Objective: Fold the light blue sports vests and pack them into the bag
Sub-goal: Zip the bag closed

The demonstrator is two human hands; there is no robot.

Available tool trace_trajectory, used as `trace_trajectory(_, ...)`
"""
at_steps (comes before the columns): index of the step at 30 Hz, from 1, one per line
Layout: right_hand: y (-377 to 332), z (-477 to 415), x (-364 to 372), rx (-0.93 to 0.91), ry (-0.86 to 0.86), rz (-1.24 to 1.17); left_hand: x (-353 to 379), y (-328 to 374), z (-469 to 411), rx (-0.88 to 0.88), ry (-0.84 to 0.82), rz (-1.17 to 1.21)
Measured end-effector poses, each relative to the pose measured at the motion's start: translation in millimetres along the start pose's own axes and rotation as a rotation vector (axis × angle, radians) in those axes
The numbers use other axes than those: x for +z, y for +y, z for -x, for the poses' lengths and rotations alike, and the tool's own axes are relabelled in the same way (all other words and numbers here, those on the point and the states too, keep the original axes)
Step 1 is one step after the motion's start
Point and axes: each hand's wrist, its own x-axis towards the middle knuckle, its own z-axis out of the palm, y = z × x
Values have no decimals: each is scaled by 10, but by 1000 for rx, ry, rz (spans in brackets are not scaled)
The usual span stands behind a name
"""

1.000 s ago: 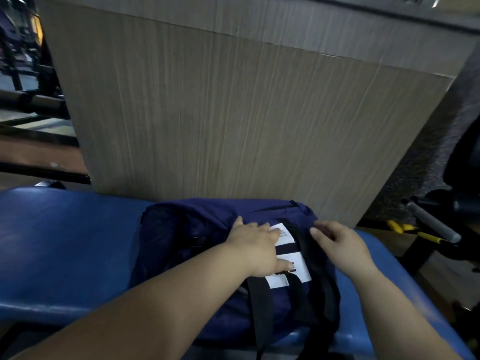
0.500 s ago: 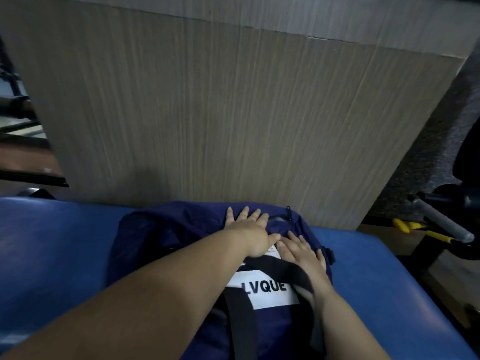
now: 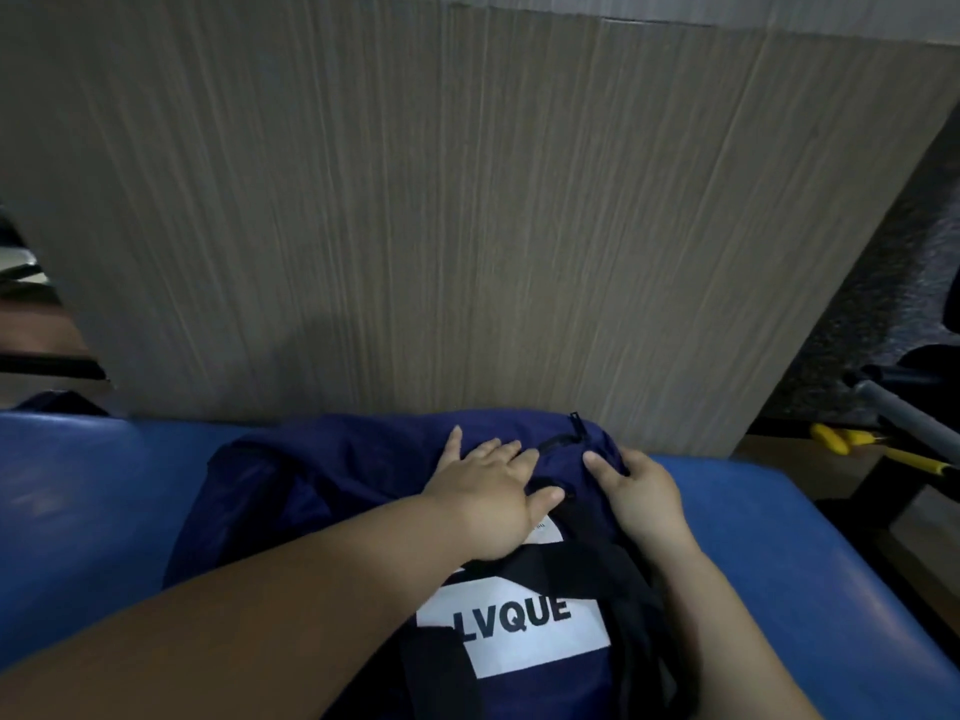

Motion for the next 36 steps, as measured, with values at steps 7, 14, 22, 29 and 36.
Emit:
trace_trajectory(7, -47, 140, -17, -172, 3, -317, -280, 224, -374, -128, 211, 355)
trace_trajectory(14, 45, 165, -57, -238, 5, -299, -333, 344, -601, -80, 210, 420)
trace_trajectory(22, 4, 178, -104, -103, 27, -503, -333, 290, -506, 70, 274, 241)
trace_trajectory(29, -12, 195, -95, -13, 4, -644, -341, 191, -475, 219, 312, 154)
trace_trajectory(36, -80, 267, -147, 20, -9, -700, -325, 169, -432, 262, 355, 155)
